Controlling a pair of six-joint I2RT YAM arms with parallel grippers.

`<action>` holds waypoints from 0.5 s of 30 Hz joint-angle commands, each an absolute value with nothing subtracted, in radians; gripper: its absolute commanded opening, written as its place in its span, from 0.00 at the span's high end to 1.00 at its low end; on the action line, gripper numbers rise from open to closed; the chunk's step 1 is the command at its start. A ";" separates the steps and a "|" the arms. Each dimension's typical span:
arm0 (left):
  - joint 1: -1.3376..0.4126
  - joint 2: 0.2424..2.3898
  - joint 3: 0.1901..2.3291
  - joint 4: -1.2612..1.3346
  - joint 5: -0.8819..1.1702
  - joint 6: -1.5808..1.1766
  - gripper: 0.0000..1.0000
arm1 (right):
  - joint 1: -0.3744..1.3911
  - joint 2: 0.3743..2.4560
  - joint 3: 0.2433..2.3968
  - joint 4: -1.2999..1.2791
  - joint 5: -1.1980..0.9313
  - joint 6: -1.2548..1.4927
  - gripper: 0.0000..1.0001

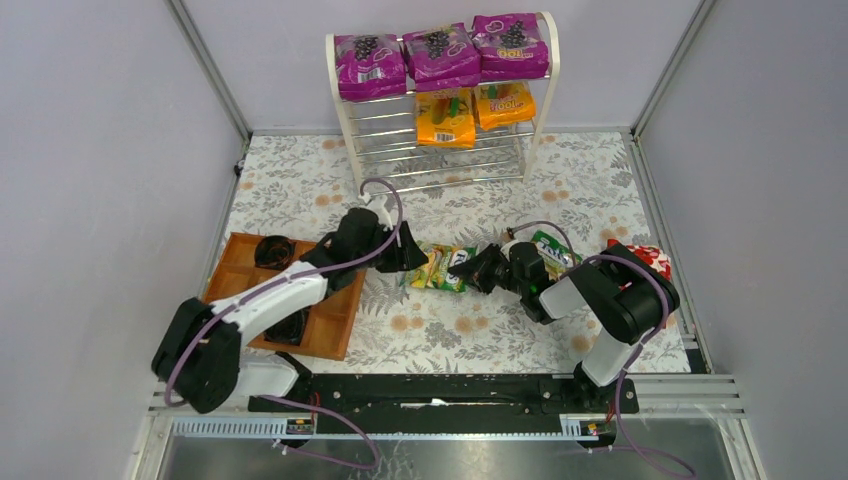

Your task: Place and organize the candy bags onto the shelf

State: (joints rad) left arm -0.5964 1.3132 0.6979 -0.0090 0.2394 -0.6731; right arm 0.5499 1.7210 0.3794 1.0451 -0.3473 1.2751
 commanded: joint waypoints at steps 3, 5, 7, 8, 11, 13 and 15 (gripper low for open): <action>-0.597 1.132 0.906 -0.218 0.140 -0.500 0.35 | 0.512 1.674 0.434 1.070 -0.311 1.296 0.86; -0.597 1.094 0.954 -0.259 0.112 -0.450 0.33 | 0.479 1.656 0.452 1.047 -0.311 1.301 0.87; -0.597 1.072 0.998 -0.297 0.086 -0.404 0.31 | 0.446 1.640 0.477 1.039 -0.313 1.310 0.88; -0.597 1.063 1.016 -0.313 0.077 -0.382 0.30 | 0.430 1.631 0.493 1.024 -0.313 1.310 0.88; -0.597 1.040 1.027 -0.318 0.046 -0.326 0.28 | 0.387 1.598 0.550 0.946 -0.293 1.283 0.88; -0.601 1.027 1.000 -0.302 0.013 -0.301 0.28 | 0.363 1.587 0.583 0.906 -0.257 1.268 0.88; -0.617 1.010 0.970 -0.285 -0.037 -0.286 0.28 | 0.338 1.593 0.619 0.891 -0.231 1.266 0.88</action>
